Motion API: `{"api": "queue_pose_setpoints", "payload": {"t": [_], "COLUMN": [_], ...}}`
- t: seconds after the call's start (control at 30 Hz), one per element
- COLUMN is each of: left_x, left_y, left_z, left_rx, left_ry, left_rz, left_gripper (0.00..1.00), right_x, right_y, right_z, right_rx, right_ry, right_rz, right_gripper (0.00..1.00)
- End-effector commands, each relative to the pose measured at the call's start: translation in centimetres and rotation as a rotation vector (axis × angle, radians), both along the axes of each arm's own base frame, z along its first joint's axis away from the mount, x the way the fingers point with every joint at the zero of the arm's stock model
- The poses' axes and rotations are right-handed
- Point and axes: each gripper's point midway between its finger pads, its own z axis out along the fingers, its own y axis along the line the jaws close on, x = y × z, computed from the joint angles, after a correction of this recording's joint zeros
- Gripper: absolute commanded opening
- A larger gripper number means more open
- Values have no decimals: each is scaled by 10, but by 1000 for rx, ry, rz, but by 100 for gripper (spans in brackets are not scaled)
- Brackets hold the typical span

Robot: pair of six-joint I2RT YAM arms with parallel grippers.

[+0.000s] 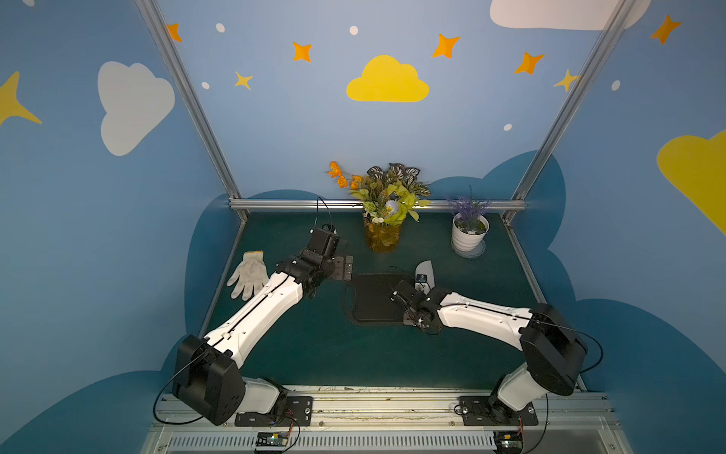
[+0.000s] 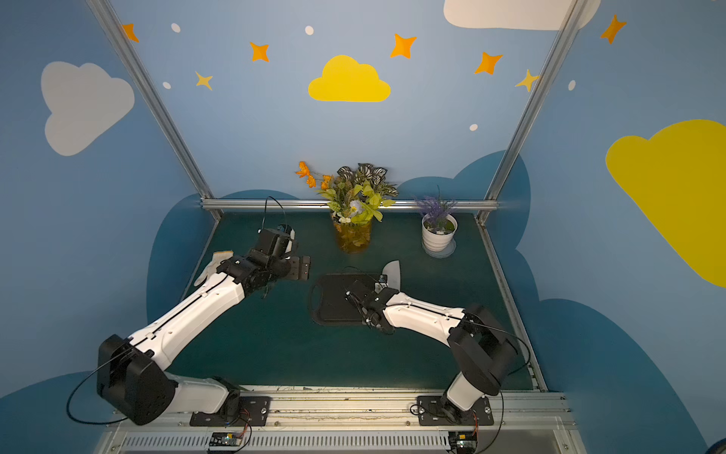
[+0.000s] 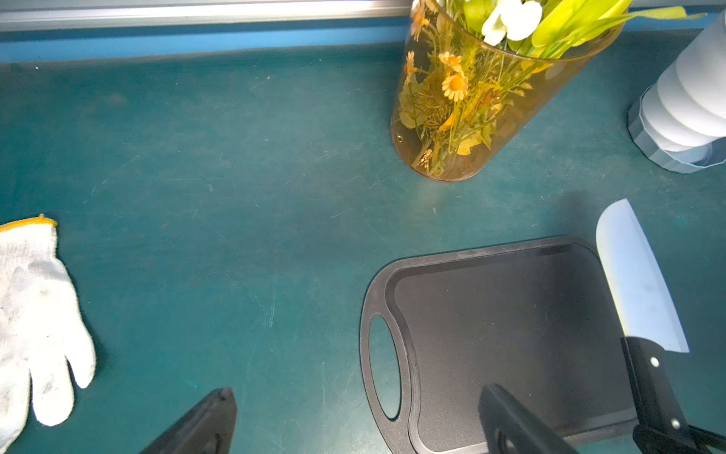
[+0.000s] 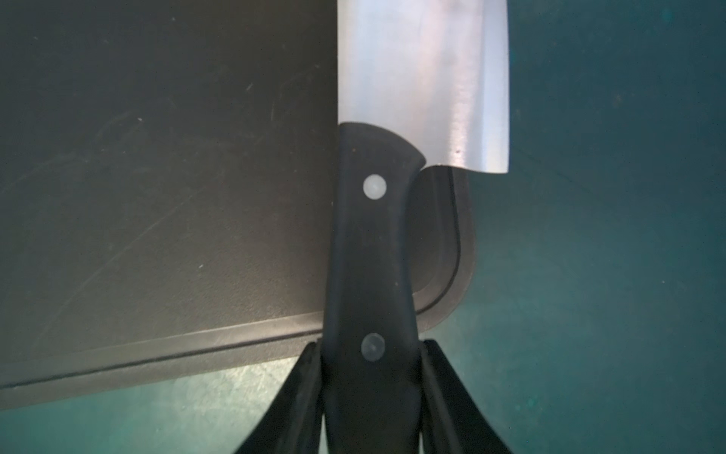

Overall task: Align the knife with the edge of the cutting board
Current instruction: Place the knife at the edge of the cutting board.

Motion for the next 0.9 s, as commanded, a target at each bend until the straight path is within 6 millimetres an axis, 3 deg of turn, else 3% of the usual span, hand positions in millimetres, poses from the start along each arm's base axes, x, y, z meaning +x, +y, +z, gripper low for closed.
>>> {"api": "queue_pose_setpoints", "payload": {"t": [0.0,0.43,0.87], "left_x": [1,2,4], "left_y": [5,8,9], "left_z": [11,10,7], "left_rx": [-5,6,9], "left_ry": [-45,-52,-48], "left_rz": [21,25,26], "left_gripper": [100,100,100], "right_x": [-2,-29,-40], "right_y": [-3,-3,0], "right_z": [3,-10,-24], "right_rx": [-31,-43,-57], "right_ry": [-26,-11,14], "right_rz": [-31,9,28], "right_gripper": [0,0,0]}}
